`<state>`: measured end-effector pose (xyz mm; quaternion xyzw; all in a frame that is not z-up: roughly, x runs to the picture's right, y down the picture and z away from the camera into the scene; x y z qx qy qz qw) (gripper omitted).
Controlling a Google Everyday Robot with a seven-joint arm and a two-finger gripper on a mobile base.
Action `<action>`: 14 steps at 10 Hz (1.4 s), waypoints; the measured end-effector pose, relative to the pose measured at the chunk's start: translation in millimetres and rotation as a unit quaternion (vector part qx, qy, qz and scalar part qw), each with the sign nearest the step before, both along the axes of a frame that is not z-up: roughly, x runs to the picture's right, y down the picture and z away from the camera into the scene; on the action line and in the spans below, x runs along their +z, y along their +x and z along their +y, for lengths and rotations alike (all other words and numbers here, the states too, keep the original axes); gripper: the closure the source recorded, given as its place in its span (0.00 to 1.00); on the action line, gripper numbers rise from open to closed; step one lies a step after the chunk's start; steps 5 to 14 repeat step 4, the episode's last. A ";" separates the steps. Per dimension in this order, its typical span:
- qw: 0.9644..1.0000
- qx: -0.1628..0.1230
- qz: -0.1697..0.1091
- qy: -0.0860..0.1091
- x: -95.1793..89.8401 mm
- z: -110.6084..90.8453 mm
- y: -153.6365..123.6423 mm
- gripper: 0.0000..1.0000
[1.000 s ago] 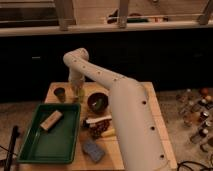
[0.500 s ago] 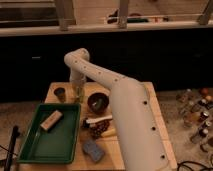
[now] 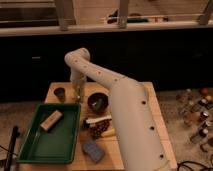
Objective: Place fork in plastic cup
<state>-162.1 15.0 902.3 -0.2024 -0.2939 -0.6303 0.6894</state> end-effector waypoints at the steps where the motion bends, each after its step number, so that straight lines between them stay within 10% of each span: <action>1: 1.000 0.000 -0.001 -0.001 0.7 -0.3 -0.8 0.20; 14: 1.000 -0.001 -0.004 -0.003 3.0 -0.8 -1.5 0.20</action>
